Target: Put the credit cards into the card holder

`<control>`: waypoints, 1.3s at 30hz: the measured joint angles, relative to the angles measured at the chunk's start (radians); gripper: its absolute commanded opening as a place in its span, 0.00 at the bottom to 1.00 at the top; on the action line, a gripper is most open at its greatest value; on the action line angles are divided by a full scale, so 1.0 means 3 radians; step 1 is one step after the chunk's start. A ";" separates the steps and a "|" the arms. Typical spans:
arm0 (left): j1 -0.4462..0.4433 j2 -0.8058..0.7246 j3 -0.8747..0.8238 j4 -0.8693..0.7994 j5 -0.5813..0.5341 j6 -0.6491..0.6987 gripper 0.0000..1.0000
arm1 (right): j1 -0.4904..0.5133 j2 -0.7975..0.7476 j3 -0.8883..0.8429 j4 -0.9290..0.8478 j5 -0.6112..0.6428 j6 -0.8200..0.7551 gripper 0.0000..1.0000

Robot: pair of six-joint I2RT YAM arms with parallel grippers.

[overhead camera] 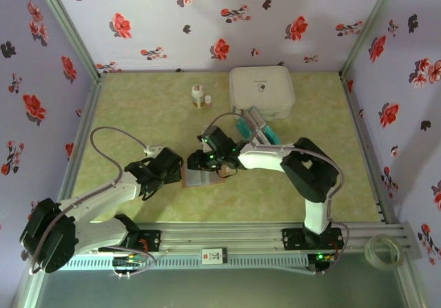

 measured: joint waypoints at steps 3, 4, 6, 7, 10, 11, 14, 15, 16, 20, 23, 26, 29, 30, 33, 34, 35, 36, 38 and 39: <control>0.0000 0.0080 0.0000 0.0029 0.0029 0.0014 1.00 | -0.0106 -0.0243 -0.0112 -0.0118 0.0117 -0.0085 0.41; 0.0000 0.0117 0.0000 0.0046 0.0047 0.0020 1.00 | -0.0140 -0.0303 -0.0142 -0.0172 0.0168 -0.0122 0.41; 0.0000 0.0183 0.0000 0.0084 0.0075 0.0036 1.00 | -0.0198 -0.0384 -0.0191 -0.0296 0.0277 -0.0203 0.42; 0.0000 0.0225 0.0001 0.0108 0.0089 0.0042 1.00 | -0.0221 -0.0402 -0.0210 -0.0359 0.0337 -0.0249 0.42; -0.0006 0.0338 0.0017 0.0159 0.0127 0.0072 1.00 | -0.0233 -0.0407 -0.0254 -0.0544 0.0463 -0.0362 0.41; -0.0008 0.0378 0.0027 0.0172 0.0132 0.0081 1.00 | -0.0233 -0.0407 -0.0271 -0.0594 0.0496 -0.0389 0.42; -0.0027 0.0476 0.0070 0.0206 0.0140 0.0104 1.00 | -0.0233 -0.0406 -0.0303 -0.0694 0.0563 -0.0450 0.42; -0.0034 0.0498 0.0081 0.0216 0.0140 0.0108 1.00 | -0.0233 -0.0406 -0.0310 -0.0708 0.0585 -0.0462 0.41; -0.0039 0.0525 0.0092 0.0234 0.0144 0.0116 1.00 | -0.0233 -0.0406 -0.0323 -0.0724 0.0601 -0.0476 0.42; -0.0053 0.0612 0.0120 0.0278 0.0164 0.0117 1.00 | -0.0233 -0.0404 -0.0342 -0.0743 0.0626 -0.0511 0.42; -0.0060 0.0687 0.0121 0.0312 0.0164 0.0120 1.00 | -0.0233 -0.0384 -0.0342 -0.0741 0.0624 -0.0511 0.41; -0.0070 0.0782 0.0121 0.0336 0.0164 0.0128 1.00 | -0.0233 -0.0328 -0.0342 -0.0730 0.0623 -0.0511 0.41; -0.0074 0.0867 0.0121 0.0352 0.0164 0.0130 1.00 | -0.0233 -0.0261 -0.0343 -0.0727 0.0619 -0.0511 0.41; -0.0076 0.0890 0.0121 0.0356 0.0164 0.0130 1.00 | -0.0233 -0.0247 -0.0342 -0.0724 0.0618 -0.0510 0.41; -0.0084 0.0956 0.0125 0.0388 0.0164 0.0130 1.00 | -0.0233 -0.0234 -0.0342 -0.0708 0.0595 -0.0510 0.40; -0.0089 0.0965 0.0127 0.0390 0.0161 0.0130 1.00 | -0.0230 -0.0231 -0.0342 -0.0707 0.0594 -0.0510 0.40; -0.0089 0.0973 0.0131 0.0393 0.0161 0.0130 1.00 | -0.0229 -0.0228 -0.0342 -0.0706 0.0594 -0.0511 0.40; -0.0090 0.0977 0.0134 0.0393 0.0161 0.0130 1.00 | -0.0226 -0.0226 -0.0341 -0.0706 0.0596 -0.0511 0.40; -0.0095 0.0987 0.0140 0.0393 0.0158 0.0130 1.00 | -0.0221 -0.0221 -0.0336 -0.0706 0.0596 -0.0510 0.40; -0.0097 0.0992 0.0140 0.0394 0.0156 0.0130 1.00 | -0.0219 -0.0215 -0.0328 -0.0707 0.0598 -0.0511 0.40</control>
